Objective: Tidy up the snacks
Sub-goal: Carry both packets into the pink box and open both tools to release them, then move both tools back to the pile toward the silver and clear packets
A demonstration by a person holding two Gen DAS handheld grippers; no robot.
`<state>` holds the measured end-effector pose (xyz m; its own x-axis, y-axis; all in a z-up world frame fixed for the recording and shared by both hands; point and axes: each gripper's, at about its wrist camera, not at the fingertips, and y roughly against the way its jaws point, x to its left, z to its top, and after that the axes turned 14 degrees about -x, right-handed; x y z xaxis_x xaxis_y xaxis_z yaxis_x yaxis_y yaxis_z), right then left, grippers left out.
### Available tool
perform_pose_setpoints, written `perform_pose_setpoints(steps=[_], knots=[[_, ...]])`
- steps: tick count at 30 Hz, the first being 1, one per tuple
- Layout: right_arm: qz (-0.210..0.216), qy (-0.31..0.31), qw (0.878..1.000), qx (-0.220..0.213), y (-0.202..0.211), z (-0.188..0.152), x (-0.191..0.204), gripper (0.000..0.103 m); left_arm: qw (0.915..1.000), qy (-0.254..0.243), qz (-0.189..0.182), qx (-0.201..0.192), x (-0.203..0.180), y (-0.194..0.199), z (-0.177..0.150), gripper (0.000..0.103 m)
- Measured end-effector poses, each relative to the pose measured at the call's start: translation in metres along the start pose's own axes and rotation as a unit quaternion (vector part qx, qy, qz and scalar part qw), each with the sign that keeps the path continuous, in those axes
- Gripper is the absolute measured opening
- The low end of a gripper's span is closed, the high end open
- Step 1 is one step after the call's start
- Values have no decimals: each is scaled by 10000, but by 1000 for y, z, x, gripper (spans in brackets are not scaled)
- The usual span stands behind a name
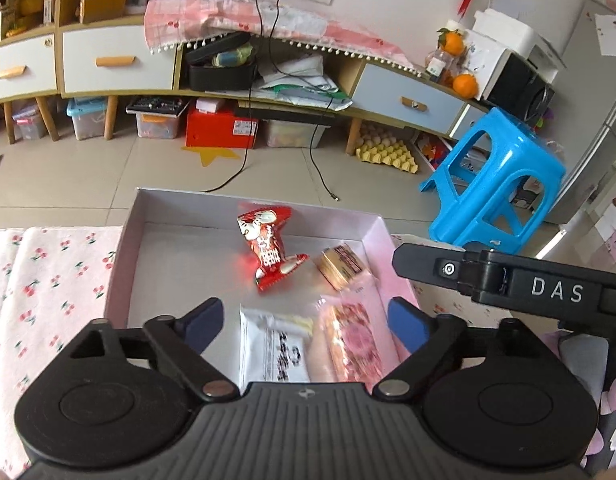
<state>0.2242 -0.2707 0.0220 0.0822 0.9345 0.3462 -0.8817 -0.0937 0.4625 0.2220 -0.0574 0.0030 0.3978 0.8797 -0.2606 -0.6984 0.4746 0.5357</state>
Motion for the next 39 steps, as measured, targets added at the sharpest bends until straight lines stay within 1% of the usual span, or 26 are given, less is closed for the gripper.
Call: perform_pose_setpoints(steps=[2, 5, 7, 15, 20, 24, 28, 34, 37, 39], knots=[[22, 83, 10000, 5, 12, -2, 5, 82, 10000, -10, 58, -6, -4, 10, -3, 96], [34, 41, 10000, 20, 28, -5, 11, 87, 9998, -15, 218, 4, -9, 25, -7, 100], [43, 33, 10000, 34, 38, -7, 14, 87, 9995, -60, 320, 27, -12, 33, -11, 102], [72, 210, 9997, 32, 82, -24, 29, 88, 9973, -260, 669, 139, -23, 73, -34, 102], [87, 469, 9988, 73, 107, -41, 40, 89, 9968, -243, 749, 144, -25, 93, -50, 102], [199, 476, 9986, 89, 124, -55, 44, 91, 9964, -203, 804, 164, -24, 107, -61, 102], [211, 437, 9987, 128, 136, -69, 45, 92, 9961, -165, 847, 171, -22, 122, -72, 102], [200, 512, 9983, 182, 148, -91, 46, 92, 9956, -112, 934, 42, -13, 135, -84, 102], [195, 570, 9980, 164, 150, -100, 43, 93, 9948, -282, 977, -45, -9, 137, -90, 102], [195, 679, 9972, 238, 151, -104, 42, 93, 9938, -440, 1011, -113, -7, 138, -96, 102]])
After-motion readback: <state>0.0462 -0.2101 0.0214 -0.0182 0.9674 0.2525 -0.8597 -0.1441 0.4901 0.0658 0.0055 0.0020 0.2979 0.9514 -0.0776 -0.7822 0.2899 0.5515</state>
